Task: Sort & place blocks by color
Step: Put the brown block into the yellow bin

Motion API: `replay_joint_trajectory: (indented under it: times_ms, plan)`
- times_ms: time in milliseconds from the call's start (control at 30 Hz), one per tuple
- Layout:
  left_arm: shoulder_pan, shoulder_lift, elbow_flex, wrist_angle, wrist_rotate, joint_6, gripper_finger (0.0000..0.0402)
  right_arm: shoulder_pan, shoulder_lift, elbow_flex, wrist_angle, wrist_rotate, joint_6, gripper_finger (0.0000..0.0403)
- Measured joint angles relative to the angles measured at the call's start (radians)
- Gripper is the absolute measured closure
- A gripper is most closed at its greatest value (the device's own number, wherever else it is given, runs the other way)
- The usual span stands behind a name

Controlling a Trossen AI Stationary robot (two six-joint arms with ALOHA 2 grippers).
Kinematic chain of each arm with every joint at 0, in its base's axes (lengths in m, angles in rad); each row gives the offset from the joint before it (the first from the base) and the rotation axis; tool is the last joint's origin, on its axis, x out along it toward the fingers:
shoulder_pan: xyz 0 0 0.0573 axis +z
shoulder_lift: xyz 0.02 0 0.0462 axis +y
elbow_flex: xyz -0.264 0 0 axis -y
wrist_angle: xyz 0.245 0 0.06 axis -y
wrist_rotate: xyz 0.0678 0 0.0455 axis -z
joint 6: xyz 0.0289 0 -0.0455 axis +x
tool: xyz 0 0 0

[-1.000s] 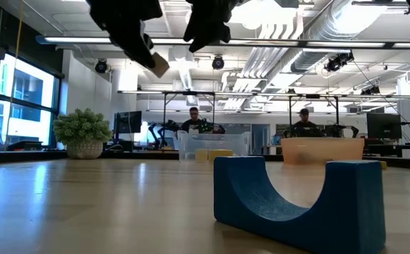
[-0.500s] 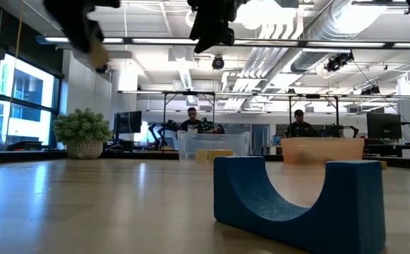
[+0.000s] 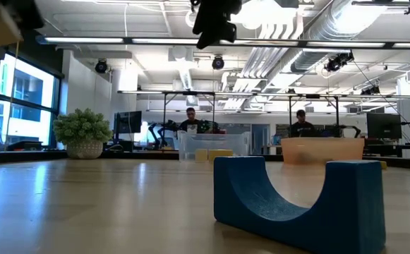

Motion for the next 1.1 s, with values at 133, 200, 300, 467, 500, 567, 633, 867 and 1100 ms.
replay_joint_trajectory:
  times_ms: [133, 200, 300, 467, 500, 567, 633, 867, 1100]
  plan:
    - [-0.102, 0.027, -0.028, 0.031, -0.002, -0.111, 0.0283, 0.017, 0.0, 0.0, 0.001, 0.0, 0.001, 0.0229]
    - [-0.144, 0.053, -0.043, 0.058, -0.002, -0.158, 0.0283, 0.026, 0.0, 0.0, 0.0, 0.001, 0.0, 0.0229]
    - [-0.195, 0.102, -0.047, 0.11, -0.007, -0.203, 0.0287, 0.041, 0.0, -0.001, 0.0, 0.013, 0.0, 0.0229]
    - [-0.25, 0.186, -0.048, 0.22, -0.014, -0.242, 0.0287, 0.055, 0.0, -0.002, 0.0, 0.019, 0.0, 0.0229]
    - [-0.258, 0.202, -0.048, 0.24, -0.015, -0.25, 0.0285, 0.057, 0.0, -0.002, 0.001, 0.019, 0.0, 0.0229]
    - [-0.272, 0.234, -0.048, 0.273, -0.016, -0.263, 0.0282, 0.061, 0.0, -0.002, 0.0, 0.02, 0.0, 0.0229]
    - [-0.285, 0.258, -0.048, 0.3, -0.018, -0.27, 0.028, 0.064, 0.0, -0.002, 0.001, 0.02, -0.001, 0.0229]
    - [-0.303, 0.322, -0.048, 0.342, -0.018, -0.278, 0.0278, 0.075, 0.0, -0.002, 0.0, 0.022, 0.034, 0.0229]
    - [-0.286, 0.329, -0.048, 0.332, -0.017, -0.326, 0.0277, 0.112, 0.0, -0.002, -0.029, 0.016, 0.05, 0.0229]
